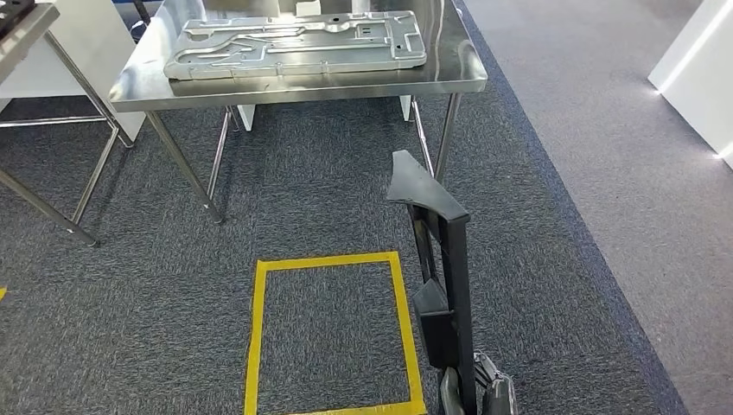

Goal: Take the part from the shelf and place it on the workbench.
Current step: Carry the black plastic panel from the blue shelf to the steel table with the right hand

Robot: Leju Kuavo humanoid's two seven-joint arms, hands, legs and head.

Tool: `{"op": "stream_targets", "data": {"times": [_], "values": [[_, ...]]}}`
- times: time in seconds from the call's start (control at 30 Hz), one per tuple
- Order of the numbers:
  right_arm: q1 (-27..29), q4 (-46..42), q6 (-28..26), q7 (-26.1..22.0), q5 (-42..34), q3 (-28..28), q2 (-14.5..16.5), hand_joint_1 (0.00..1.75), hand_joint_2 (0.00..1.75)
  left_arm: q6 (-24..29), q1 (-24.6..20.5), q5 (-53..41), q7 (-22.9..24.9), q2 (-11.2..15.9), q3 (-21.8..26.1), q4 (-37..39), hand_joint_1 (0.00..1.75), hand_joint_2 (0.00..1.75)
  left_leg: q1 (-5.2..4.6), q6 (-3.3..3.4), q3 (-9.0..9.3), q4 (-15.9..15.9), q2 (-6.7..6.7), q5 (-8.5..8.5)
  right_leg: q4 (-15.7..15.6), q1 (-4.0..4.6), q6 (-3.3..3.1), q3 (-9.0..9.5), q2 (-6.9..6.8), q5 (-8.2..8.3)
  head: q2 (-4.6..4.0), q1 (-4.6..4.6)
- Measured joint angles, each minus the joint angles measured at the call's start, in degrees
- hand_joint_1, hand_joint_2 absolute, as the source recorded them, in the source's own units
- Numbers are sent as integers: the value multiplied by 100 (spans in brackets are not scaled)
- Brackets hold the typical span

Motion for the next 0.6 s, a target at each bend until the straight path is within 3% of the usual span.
{"op": "stream_targets", "data": {"times": [0.03,0.1,0.17,0.2,0.23,0.3,0.37,0.4,0.5,0.57,0.6], "values": [[-2,4,-5,19,2,-3,-1,175,175,1,-2,-2,1,13,2,0,0,0,-38,47,32,-160,1,69,-14,-9,30,26,2,-35,0,5],[4,13,-16,50,8,-7,-1,175,175,0,8,-7,5,25,3,0,0,0,-74,105,95,-299,-13,47,7,-26,110,92,8,-39,0,5],[3,14,-21,64,16,-8,-3,175,175,0,18,-9,9,17,4,0,0,0,-32,156,270,-447,-21,132,126,-20,173,148,-7,-42,1,2],[-7,14,-23,64,19,-9,-4,175,175,-1,10,-10,10,16,5,-1,0,0,-6,174,363,-498,-23,139,275,-19,198,90,-12,-84,1,20],[-17,14,-26,68,21,-13,-5,175,175,-1,-3,-10,10,14,5,-1,0,0,12,183,439,-539,-22,135,517,-24,224,-50,-16,-175,1,38],[-26,16,-46,86,21,-20,-8,175,175,-3,-18,-10,12,19,6,-2,0,0,19,189,517,-564,-27,88,1132,-60,291,-509,-16,-431,1,70],[-23,25,-91,117,19,-26,-8,175,175,-9,-2,-11,16,18,7,-2,0,0,32,162,598,-565,-35,2,1401,-110,355,-868,-21,-523,1,68],[-25,28,-120,131,16,-30,-9,175,175,-14,8,-12,20,17,7,-2,0,0,44,142,658,-565,-39,-49,1276,-131,378,-916,-23,-405,0,70],[-49,34,-253,195,-26,-48,-10,175,175,-31,15,-35,31,10,7,-2,0,0,81,55,850,-569,-44,-219,357,-151,387,-727,-49,331,0,77],[-94,32,-340,256,-113,-91,-11,175,175,-39,-5,-61,33,10,7,-2,0,0,79,-36,945,-581,-39,-293,77,-122,303,-654,-64,508,1,77],[-118,28,-369,286,-164,-126,-12,175,175,-43,-16,-71,33,10,7,-2,0,0,73,-80,985,-569,-38,-292,53,-108,251,-642,-61,458,1,73]]}}
